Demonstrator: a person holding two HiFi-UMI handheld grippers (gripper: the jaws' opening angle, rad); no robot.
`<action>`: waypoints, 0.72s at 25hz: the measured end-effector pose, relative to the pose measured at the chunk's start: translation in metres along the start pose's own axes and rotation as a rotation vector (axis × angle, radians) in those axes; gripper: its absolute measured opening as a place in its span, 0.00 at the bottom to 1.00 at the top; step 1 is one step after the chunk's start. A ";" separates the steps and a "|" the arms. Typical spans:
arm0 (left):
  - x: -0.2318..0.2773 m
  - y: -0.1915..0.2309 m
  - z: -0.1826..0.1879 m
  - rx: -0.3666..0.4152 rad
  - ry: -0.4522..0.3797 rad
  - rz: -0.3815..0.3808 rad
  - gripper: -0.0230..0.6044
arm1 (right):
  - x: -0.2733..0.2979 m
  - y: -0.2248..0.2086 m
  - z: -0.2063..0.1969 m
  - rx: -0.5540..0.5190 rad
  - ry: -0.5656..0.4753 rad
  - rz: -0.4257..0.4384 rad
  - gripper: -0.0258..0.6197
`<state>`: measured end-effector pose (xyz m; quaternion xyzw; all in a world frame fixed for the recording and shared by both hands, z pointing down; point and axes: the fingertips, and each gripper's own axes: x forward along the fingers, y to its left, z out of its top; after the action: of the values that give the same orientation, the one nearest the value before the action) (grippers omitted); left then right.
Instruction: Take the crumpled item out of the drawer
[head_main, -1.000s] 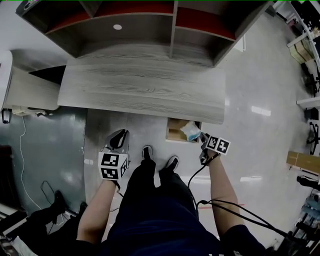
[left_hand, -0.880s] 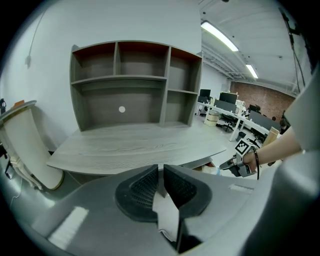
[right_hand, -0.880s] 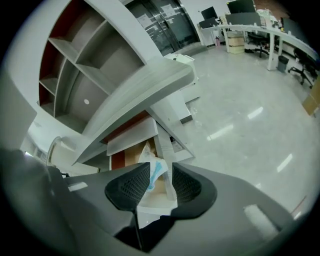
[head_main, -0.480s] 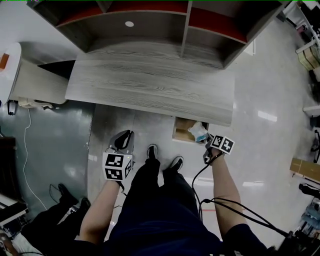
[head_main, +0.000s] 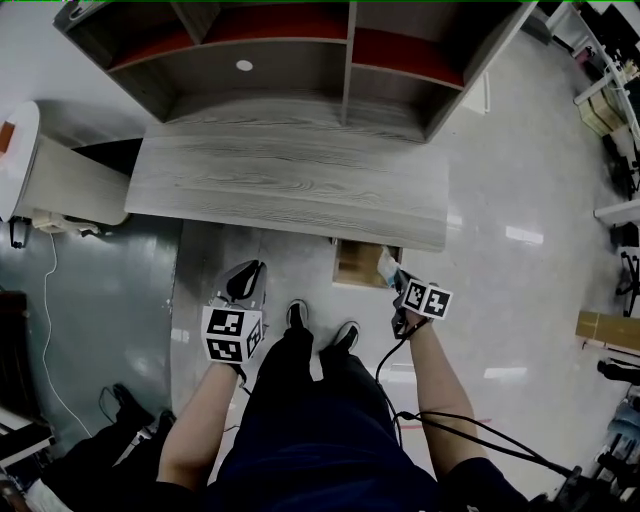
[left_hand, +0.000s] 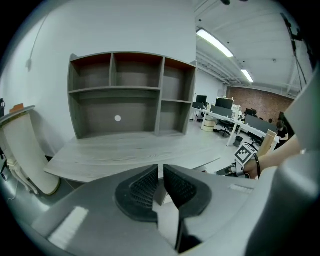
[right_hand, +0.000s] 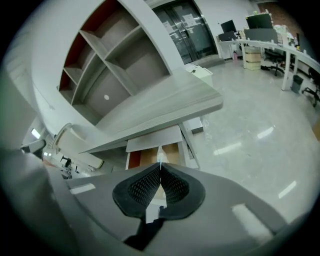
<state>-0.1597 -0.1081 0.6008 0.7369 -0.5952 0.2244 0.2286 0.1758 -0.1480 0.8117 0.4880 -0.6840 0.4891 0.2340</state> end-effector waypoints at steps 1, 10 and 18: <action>0.001 -0.004 0.003 0.003 -0.007 -0.007 0.09 | -0.004 0.004 0.001 -0.026 -0.003 0.002 0.05; -0.009 -0.042 0.027 0.034 -0.073 -0.066 0.09 | -0.050 0.044 0.012 -0.176 -0.088 0.066 0.05; -0.017 -0.059 0.050 0.056 -0.137 -0.072 0.09 | -0.101 0.084 0.045 -0.275 -0.221 0.144 0.05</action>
<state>-0.1017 -0.1144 0.5470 0.7777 -0.5759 0.1817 0.1746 0.1496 -0.1406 0.6759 0.4522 -0.7989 0.3501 0.1863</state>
